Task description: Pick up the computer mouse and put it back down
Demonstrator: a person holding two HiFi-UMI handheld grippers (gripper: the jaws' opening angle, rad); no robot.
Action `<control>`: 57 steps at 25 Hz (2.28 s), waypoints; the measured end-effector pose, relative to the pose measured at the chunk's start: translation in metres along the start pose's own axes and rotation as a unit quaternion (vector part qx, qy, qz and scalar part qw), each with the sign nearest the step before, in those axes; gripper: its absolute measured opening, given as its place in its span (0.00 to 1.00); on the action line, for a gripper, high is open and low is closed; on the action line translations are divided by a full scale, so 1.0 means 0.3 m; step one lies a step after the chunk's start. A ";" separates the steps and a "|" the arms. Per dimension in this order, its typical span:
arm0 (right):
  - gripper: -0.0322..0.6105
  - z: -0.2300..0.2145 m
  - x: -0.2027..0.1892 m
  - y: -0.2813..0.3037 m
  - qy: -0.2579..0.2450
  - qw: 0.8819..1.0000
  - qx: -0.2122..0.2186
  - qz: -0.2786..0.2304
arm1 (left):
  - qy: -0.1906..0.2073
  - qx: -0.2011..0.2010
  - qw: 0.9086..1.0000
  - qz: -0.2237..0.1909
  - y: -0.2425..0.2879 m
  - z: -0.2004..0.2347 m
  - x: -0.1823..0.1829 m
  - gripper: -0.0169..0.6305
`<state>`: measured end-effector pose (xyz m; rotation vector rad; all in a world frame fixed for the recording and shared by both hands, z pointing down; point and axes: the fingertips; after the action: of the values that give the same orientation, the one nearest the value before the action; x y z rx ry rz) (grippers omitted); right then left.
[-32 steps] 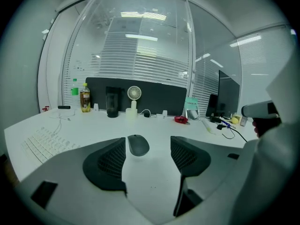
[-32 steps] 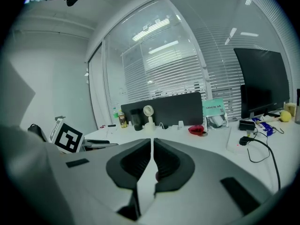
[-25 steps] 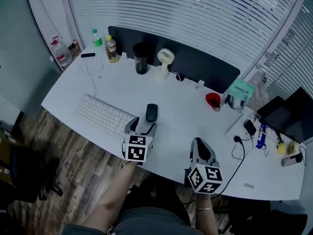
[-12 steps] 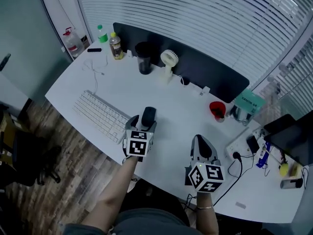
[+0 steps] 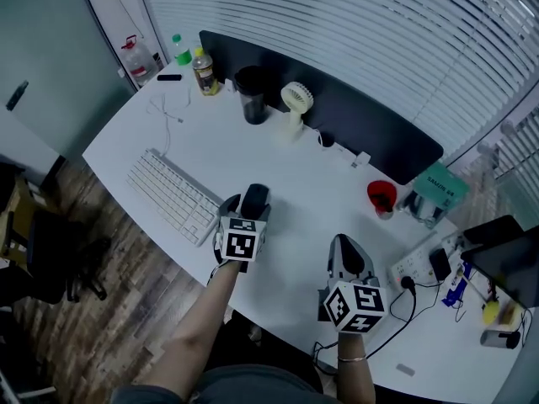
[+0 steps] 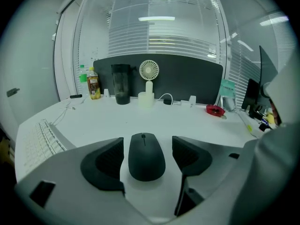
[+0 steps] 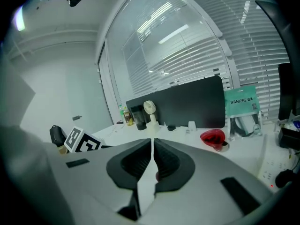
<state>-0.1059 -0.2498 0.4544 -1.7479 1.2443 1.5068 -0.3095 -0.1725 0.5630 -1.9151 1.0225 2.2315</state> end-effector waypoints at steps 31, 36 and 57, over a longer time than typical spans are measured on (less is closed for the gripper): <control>0.05 -0.058 -0.084 0.049 0.025 0.999 0.014 0.043 | 0.009 0.019 0.997 0.070 0.124 0.020 -0.096 0.50; 0.05 -0.054 -0.083 0.043 0.023 0.999 0.010 0.043 | 0.014 0.024 0.998 0.065 0.122 0.018 -0.094 0.50; 0.05 0.069 -0.021 -0.074 0.001 1.000 -0.029 0.007 | 0.063 -0.059 0.996 -0.011 -0.084 -0.056 0.039 0.50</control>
<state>-0.0962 -0.2206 0.4513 -1.7815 1.2259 1.5649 -0.2870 -0.1654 0.5406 -2.1291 0.8958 2.2319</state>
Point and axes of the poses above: the fingertips, and each gripper's own axes: y forward along the fingers, z to its left, x out of its top, and after that the axes turned 10 degrees about -z, right-handed
